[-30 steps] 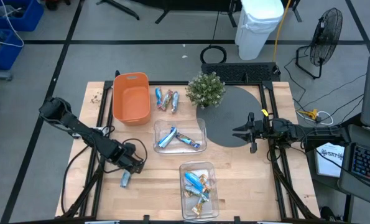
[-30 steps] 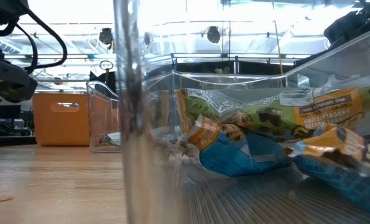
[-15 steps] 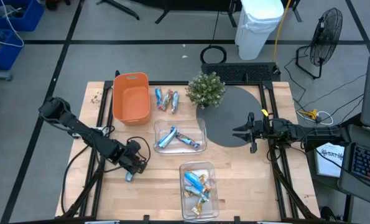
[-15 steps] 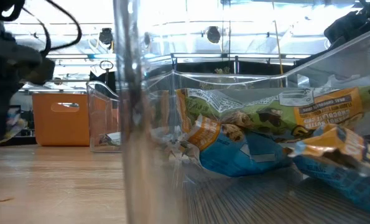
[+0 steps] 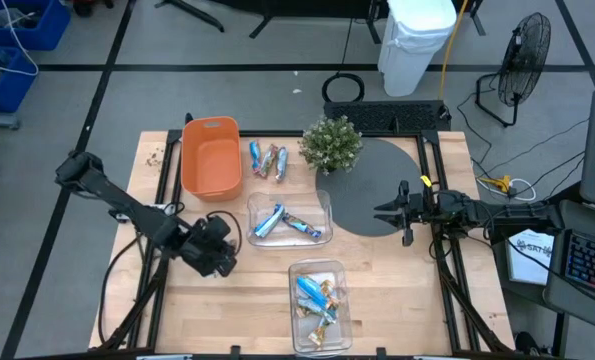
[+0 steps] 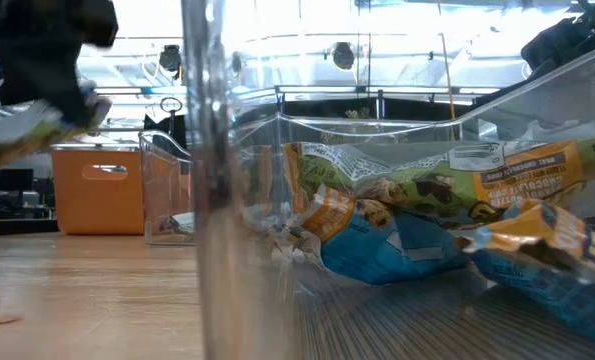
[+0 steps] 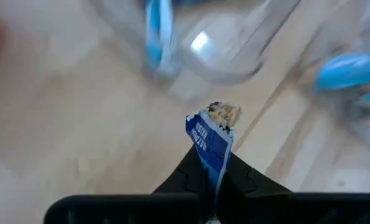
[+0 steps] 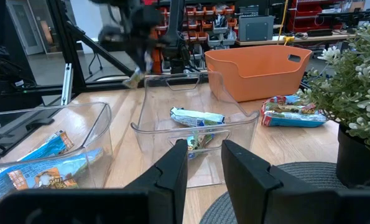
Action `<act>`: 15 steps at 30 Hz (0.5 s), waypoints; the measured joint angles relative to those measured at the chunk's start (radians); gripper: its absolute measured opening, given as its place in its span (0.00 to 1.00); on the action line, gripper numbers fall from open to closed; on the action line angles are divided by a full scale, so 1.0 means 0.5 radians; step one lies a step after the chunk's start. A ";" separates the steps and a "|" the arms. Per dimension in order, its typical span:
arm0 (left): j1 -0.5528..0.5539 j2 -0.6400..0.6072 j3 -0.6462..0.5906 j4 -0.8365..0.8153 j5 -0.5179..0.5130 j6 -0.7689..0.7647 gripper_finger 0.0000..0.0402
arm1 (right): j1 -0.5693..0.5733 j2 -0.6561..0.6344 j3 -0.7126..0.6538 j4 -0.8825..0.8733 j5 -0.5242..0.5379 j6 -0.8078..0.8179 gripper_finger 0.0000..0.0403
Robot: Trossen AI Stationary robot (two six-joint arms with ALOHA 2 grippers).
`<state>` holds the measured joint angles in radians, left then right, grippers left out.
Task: Pick and place Granola Bars by type
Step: Put the purple granola bar into the top transparent bin
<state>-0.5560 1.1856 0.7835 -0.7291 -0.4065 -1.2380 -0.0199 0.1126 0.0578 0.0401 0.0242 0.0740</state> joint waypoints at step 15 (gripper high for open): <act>0.007 -0.560 0.091 -0.106 -0.714 0.997 0.03 | 0.000 0.000 0.001 0.000 0.000 0.000 0.22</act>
<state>-0.5523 0.9056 0.8291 -0.7821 -0.7635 -0.7395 -0.0200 0.1123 0.0581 0.0402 0.0242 0.0739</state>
